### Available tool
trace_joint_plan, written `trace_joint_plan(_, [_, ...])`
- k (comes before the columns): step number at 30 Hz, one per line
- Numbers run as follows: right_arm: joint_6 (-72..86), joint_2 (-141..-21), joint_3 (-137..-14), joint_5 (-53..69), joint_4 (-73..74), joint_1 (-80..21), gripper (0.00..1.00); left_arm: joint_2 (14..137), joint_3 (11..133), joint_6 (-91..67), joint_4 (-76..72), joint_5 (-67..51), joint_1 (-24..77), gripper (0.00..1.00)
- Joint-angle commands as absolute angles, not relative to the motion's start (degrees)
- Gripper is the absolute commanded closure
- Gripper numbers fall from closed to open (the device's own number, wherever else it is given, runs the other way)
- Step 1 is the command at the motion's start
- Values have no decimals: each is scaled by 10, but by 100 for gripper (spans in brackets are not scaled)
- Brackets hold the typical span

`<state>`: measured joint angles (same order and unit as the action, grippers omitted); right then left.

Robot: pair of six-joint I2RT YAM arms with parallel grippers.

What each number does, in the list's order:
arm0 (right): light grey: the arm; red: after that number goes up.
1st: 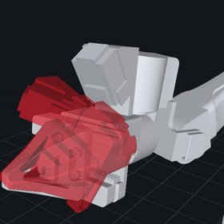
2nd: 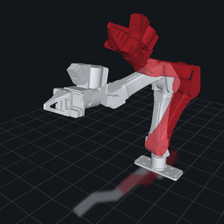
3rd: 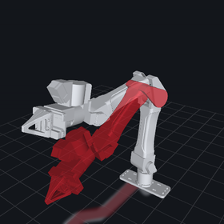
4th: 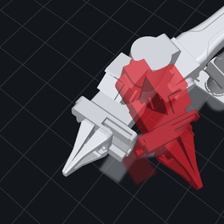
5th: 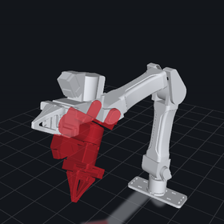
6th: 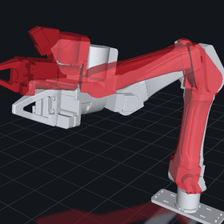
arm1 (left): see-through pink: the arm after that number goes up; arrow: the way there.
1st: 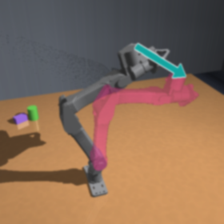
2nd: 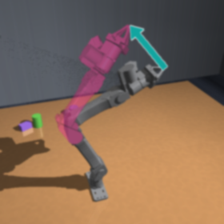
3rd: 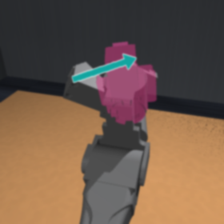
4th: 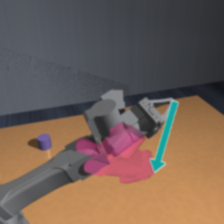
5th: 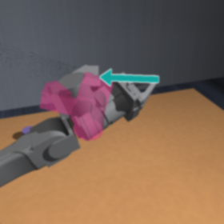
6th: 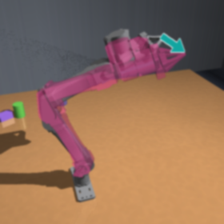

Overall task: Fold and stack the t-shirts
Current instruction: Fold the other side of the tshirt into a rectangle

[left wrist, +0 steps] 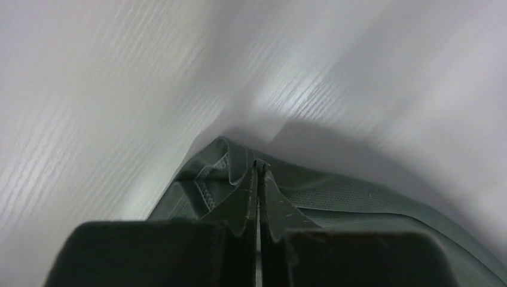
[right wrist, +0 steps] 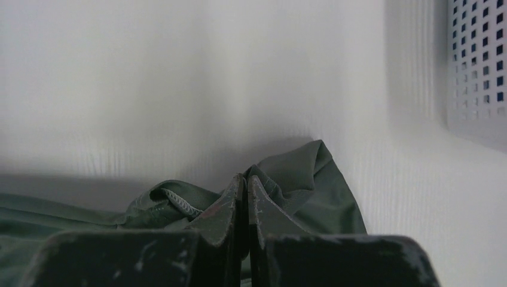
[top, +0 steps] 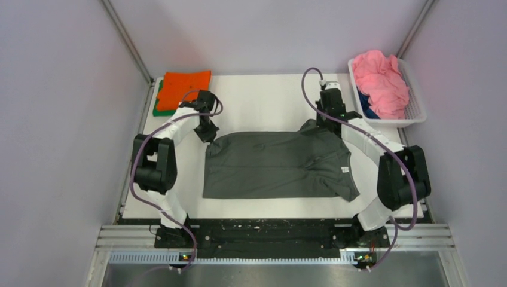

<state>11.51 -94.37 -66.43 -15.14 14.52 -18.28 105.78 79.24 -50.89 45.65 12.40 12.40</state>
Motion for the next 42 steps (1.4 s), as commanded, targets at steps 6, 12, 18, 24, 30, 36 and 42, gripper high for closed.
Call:
trace_joint_plan(6, [126,-758,-566,-145,203,-191,100,949,726,-426,392,103,132,100])
trace_joint_plan(12, [124,-724,-539,-126,196,-191,100,1000,811,-338,383,109,132,100])
trace_joint_plan(18, [116,-740,-539,-157,148,-191,100,1022,819,-343,389,105,132,100])
trace_joint_plan(24, [124,-794,-547,-189,76,-190,100,1011,801,-362,390,153,132,100])
trace_joint_plan(30, [110,-871,-621,-265,78,-189,100,1007,806,-376,383,166,132,100])
trace_joint_plan(36, [120,-879,-622,-217,57,-189,100,994,786,-385,371,150,132,100])
trace_joint_plan(42, [127,-828,-577,-194,87,-191,100,966,743,-393,348,110,134,100])
